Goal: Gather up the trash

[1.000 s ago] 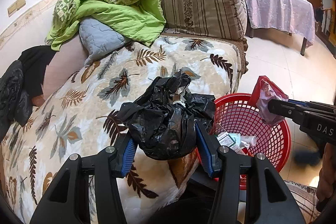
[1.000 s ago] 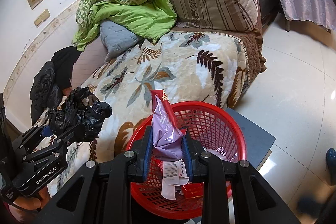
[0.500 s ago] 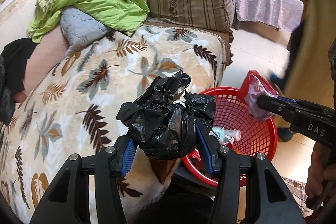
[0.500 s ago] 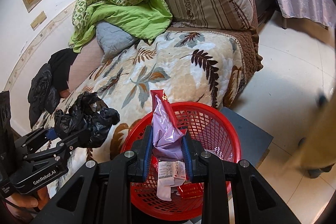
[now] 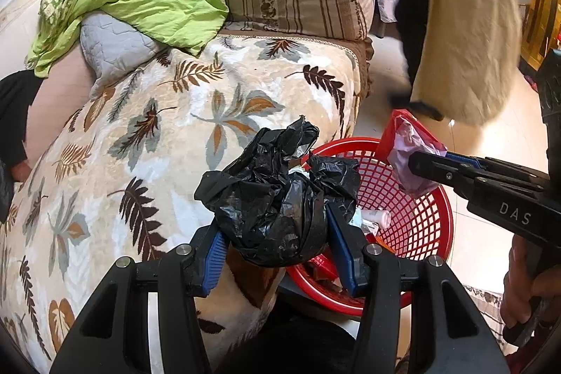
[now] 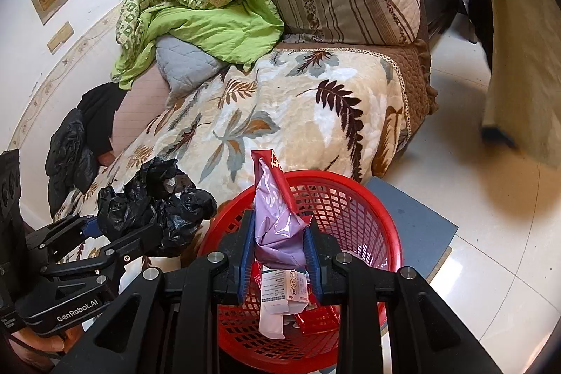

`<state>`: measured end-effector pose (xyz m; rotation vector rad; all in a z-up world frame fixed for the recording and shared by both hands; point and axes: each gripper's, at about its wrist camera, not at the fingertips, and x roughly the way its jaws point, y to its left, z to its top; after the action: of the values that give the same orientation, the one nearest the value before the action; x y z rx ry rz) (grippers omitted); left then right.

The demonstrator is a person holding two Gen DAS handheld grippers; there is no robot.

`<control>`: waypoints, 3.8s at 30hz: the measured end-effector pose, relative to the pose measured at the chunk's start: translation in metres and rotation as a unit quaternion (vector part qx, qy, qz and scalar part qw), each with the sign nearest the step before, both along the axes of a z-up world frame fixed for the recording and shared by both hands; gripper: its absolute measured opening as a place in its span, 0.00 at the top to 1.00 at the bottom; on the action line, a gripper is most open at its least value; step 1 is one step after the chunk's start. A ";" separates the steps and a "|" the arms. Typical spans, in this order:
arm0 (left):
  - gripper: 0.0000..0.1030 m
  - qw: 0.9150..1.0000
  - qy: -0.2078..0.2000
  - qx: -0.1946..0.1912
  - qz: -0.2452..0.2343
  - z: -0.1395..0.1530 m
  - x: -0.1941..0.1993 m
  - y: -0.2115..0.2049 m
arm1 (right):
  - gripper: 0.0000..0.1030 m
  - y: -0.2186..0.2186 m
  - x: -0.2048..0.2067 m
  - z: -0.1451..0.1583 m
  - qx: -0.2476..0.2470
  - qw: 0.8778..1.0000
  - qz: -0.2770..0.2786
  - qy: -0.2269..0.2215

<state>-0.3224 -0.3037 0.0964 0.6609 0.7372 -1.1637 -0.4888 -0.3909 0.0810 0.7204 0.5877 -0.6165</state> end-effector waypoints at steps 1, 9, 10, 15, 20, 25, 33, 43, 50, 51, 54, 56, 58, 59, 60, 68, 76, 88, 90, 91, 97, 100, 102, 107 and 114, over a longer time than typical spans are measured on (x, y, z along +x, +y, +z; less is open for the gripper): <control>0.50 1.000 0.000 0.001 -0.001 0.000 0.000 -0.001 | 0.73 0.000 0.000 0.000 0.000 1.000 0.000 0.000; 0.50 1.000 -0.001 0.007 -0.009 -0.003 -0.003 -0.003 | 0.73 -0.002 -0.001 0.000 0.000 1.000 -0.002 0.000; 0.50 1.000 0.000 0.007 -0.009 -0.003 -0.003 -0.004 | 0.73 -0.002 -0.001 0.000 0.000 1.000 -0.002 0.000; 0.50 1.000 0.003 0.009 -0.011 -0.004 -0.004 -0.005 | 0.73 -0.002 -0.001 0.000 -0.002 1.000 -0.003 -0.001; 0.46 1.000 0.007 0.011 -0.017 -0.004 -0.007 -0.010 | 0.71 -0.005 -0.003 -0.001 0.001 1.000 -0.007 -0.001; 0.31 1.000 0.004 0.014 -0.019 -0.005 -0.011 -0.012 | 0.40 -0.009 -0.007 0.001 0.006 1.000 -0.028 0.005; 0.27 1.000 0.011 -0.013 0.012 0.010 0.001 0.008 | 0.31 0.000 -0.008 0.020 -0.027 0.999 -0.036 0.015; 0.11 0.992 -0.047 -0.099 0.059 0.047 0.005 0.081 | 0.09 0.046 0.008 0.058 -0.131 0.988 -0.047 0.061; 0.05 0.978 -0.081 -0.147 0.121 0.064 0.012 0.151 | 0.00 0.117 0.021 0.084 -0.212 0.974 -0.060 0.049; 0.05 0.976 -0.085 -0.152 0.129 0.066 0.012 0.161 | 0.00 0.131 0.023 0.087 -0.227 0.970 -0.075 0.047; 0.00 0.967 -0.096 -0.166 0.165 0.071 0.012 0.191 | 0.00 0.159 0.030 0.086 -0.229 0.968 -0.090 0.050; 0.00 0.962 -0.110 -0.167 0.188 0.071 0.010 0.211 | 0.00 0.174 0.034 0.083 -0.227 0.969 -0.079 0.060; 0.00 0.959 -0.109 -0.167 0.199 0.070 0.010 0.227 | 0.00 0.188 0.037 0.078 -0.228 0.969 -0.065 0.071; 0.00 0.959 -0.107 -0.167 0.205 0.070 0.010 0.235 | 0.00 0.191 0.038 0.075 -0.224 0.971 -0.048 0.071; 0.00 0.955 -0.110 -0.168 0.216 0.069 0.010 0.243 | 0.00 0.196 0.039 0.073 -0.222 0.972 -0.031 0.071; 0.00 0.931 -0.136 -0.169 0.294 0.066 0.007 0.282 | 0.00 0.209 0.035 0.075 -0.237 0.970 -0.027 0.058; 0.00 0.930 -0.119 -0.144 0.318 0.057 0.024 0.281 | 0.00 0.206 0.035 0.074 -0.232 0.971 -0.026 0.056; 0.00 0.940 -0.104 -0.127 0.299 0.044 0.021 0.270 | 0.00 0.205 0.035 0.073 -0.230 0.971 -0.028 0.059; 0.00 0.941 -0.100 -0.127 0.298 0.043 0.021 0.270 | 0.00 0.206 0.035 0.072 -0.230 0.971 -0.029 0.060; 0.00 0.941 -0.099 -0.127 0.298 0.043 0.021 0.270 | 0.00 0.206 0.034 0.072 -0.230 0.971 -0.029 0.061; 0.00 0.944 -0.082 -0.124 0.295 0.039 0.023 0.269 | 0.00 0.206 0.034 0.072 -0.228 0.971 -0.030 0.062; 0.00 0.944 -0.081 -0.125 0.294 0.039 0.023 0.269 | 0.00 0.205 0.034 0.071 -0.228 0.971 -0.030 0.063; 0.00 0.945 -0.080 -0.126 0.292 0.038 0.023 0.268 | 0.00 0.204 0.034 0.071 -0.226 0.972 -0.031 0.064; 0.00 0.945 -0.080 -0.125 0.292 0.038 0.022 0.267 | 0.00 0.203 0.034 0.069 -0.223 0.972 -0.031 0.066; 0.00 0.944 -0.080 -0.126 0.293 0.038 0.021 0.266 | 0.00 0.202 0.035 0.068 -0.221 0.972 -0.030 0.068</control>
<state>-0.3010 -0.0375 0.1346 0.2809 0.5767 -0.6284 -0.4542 -0.1888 0.1490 0.2794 0.5307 -0.8252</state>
